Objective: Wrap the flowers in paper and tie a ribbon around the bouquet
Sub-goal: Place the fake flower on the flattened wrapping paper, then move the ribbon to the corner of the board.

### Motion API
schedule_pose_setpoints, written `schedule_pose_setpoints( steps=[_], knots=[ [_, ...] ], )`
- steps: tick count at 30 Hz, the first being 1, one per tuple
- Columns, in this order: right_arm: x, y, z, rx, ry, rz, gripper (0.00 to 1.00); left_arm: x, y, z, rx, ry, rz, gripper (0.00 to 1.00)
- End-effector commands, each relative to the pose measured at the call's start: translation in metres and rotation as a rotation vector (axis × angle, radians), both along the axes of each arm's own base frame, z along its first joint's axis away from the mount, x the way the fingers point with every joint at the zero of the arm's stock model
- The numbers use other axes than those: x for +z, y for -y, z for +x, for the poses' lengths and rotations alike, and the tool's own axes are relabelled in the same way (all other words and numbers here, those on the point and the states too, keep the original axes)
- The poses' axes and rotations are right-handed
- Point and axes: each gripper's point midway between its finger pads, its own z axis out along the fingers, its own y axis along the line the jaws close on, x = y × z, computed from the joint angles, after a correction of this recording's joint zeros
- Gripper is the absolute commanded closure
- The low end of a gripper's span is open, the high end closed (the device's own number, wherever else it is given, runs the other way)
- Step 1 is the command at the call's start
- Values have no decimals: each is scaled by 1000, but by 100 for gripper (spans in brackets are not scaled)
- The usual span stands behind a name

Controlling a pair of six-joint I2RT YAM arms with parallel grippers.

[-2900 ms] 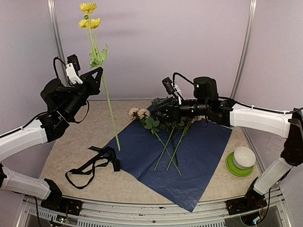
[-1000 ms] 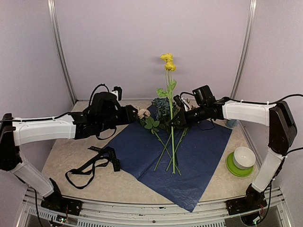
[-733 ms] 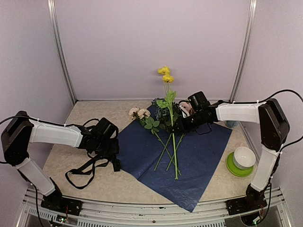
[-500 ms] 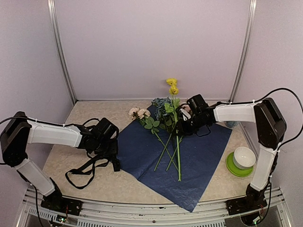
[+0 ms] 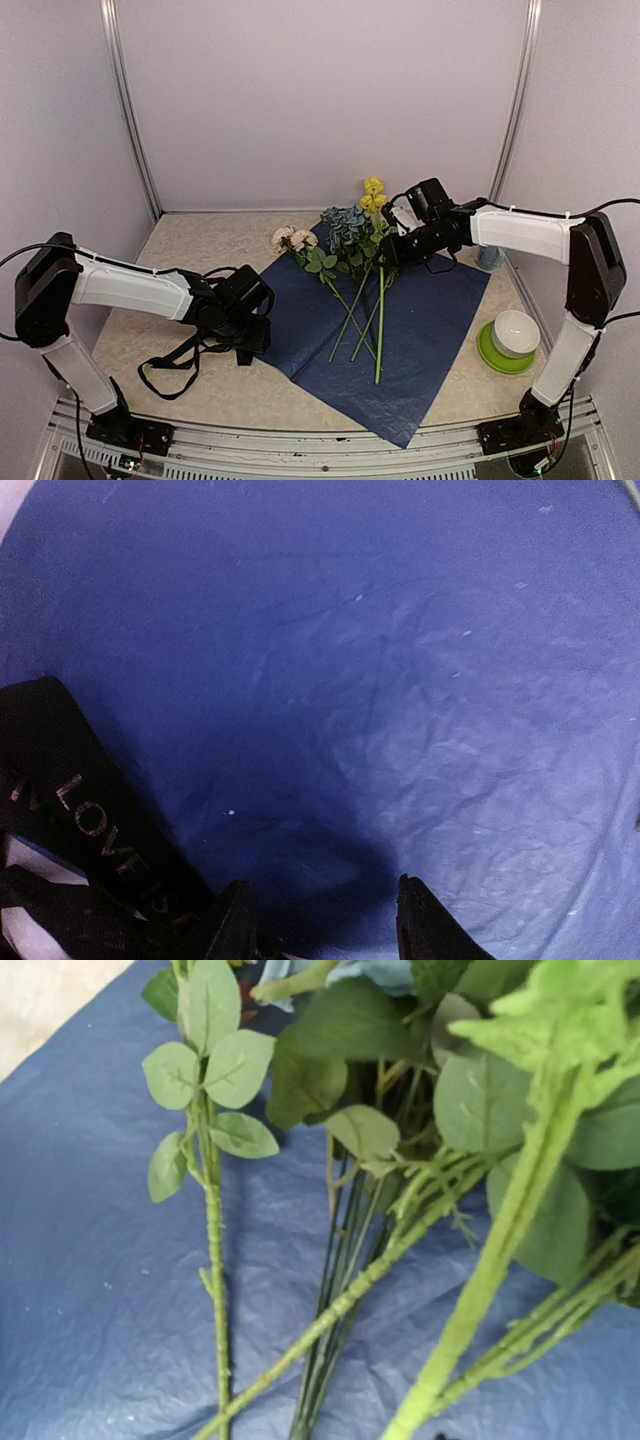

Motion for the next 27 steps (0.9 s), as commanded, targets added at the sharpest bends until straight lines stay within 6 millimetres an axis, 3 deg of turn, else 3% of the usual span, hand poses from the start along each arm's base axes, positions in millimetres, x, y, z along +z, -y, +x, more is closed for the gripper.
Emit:
schedule_pose_setpoints(
  steps=[1, 7, 11, 14, 17, 21, 23, 27],
  knots=[
    [-10, 15, -6, 2, -23, -82, 53, -16, -16, 2, 14, -47, 53, 54],
    [-24, 41, -11, -45, -38, -119, 53, -26, -69, 12, 160, -55, 112, 54],
    [-25, 50, -12, -56, -39, -126, 53, -21, -102, 23, 302, -30, 10, 53],
    [-25, 57, -12, -66, -37, -144, 53, -14, -139, 35, 442, 9, -27, 54],
    [-22, 67, -14, -81, -27, -168, 53, 0, -178, 43, 558, 75, 2, 54],
    [-23, 81, -21, -97, -29, -216, 53, 34, -219, 56, 689, 205, -3, 54],
    [-25, 82, -29, -77, -55, -219, 53, 56, -215, 63, 671, 275, -31, 53],
    [-33, 90, -44, -79, -99, -247, 53, 85, -181, 68, 557, 348, -24, 52]
  ],
)
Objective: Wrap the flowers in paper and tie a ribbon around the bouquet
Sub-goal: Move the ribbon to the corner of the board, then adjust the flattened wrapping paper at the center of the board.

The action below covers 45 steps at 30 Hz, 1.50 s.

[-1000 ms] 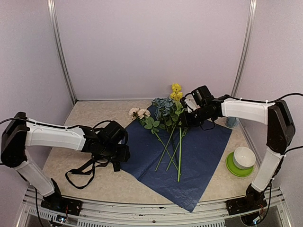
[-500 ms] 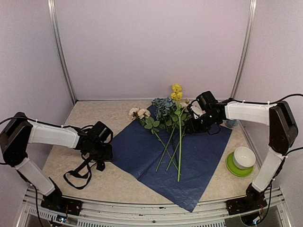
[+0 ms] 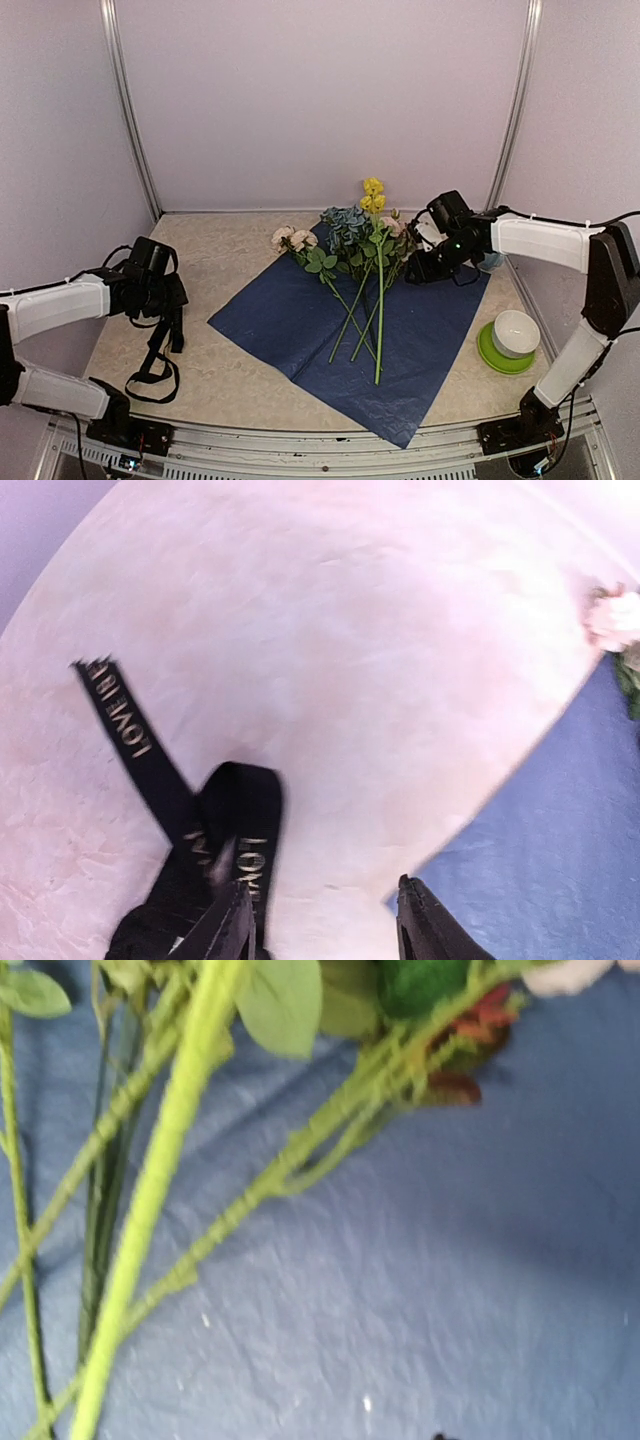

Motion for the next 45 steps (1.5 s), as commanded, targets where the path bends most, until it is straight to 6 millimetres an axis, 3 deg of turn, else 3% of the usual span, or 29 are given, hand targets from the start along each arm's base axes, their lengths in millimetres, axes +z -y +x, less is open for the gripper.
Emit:
schedule_pose_setpoints(
  steps=[1, 3, 6, 10, 15, 19, 24, 28, 32, 37, 39, 41, 43, 45],
  knots=[
    [-12, 23, -22, -25, -57, -78, 53, 30, 35, 7, -112, 66, 70, 51],
    [-22, 34, -27, -52, -83, -126, 53, 21, 63, 1, -216, 21, 93, 51],
    [-47, 43, -40, -60, -152, -172, 53, -7, 104, -12, -392, -87, 137, 44],
    [-71, 45, -54, -51, -213, -185, 54, -42, 132, -21, -497, -184, 259, 40],
    [-98, 35, -63, -37, -245, -174, 56, -78, 132, -11, -495, -261, 362, 40],
    [-115, 7, -76, 12, -277, -122, 57, -96, 112, -3, -438, -319, 412, 40],
    [-126, -17, -84, 47, -311, -100, 57, -101, 80, 8, -353, -350, 420, 40],
    [-119, -43, -81, 91, -301, -56, 57, -86, 61, 27, -286, -306, 358, 41],
    [-102, -47, -72, 107, -265, -58, 57, -52, 65, 39, -288, -208, 353, 41],
    [-38, -56, -65, 218, -86, -79, 59, -2, 93, 35, -386, -33, 366, 34],
    [-15, -78, -82, 348, -2, -90, 59, 19, 105, 30, -417, 24, 369, 31],
    [-4, -111, -119, 531, 44, -86, 58, 37, 116, 23, -441, 69, 359, 28],
    [-10, -136, -164, 690, 31, -99, 55, 50, 124, 16, -456, 99, 328, 23],
    [-27, -148, -204, 807, 19, -183, 48, 58, 132, 8, -467, 118, 304, 16]
  ],
)
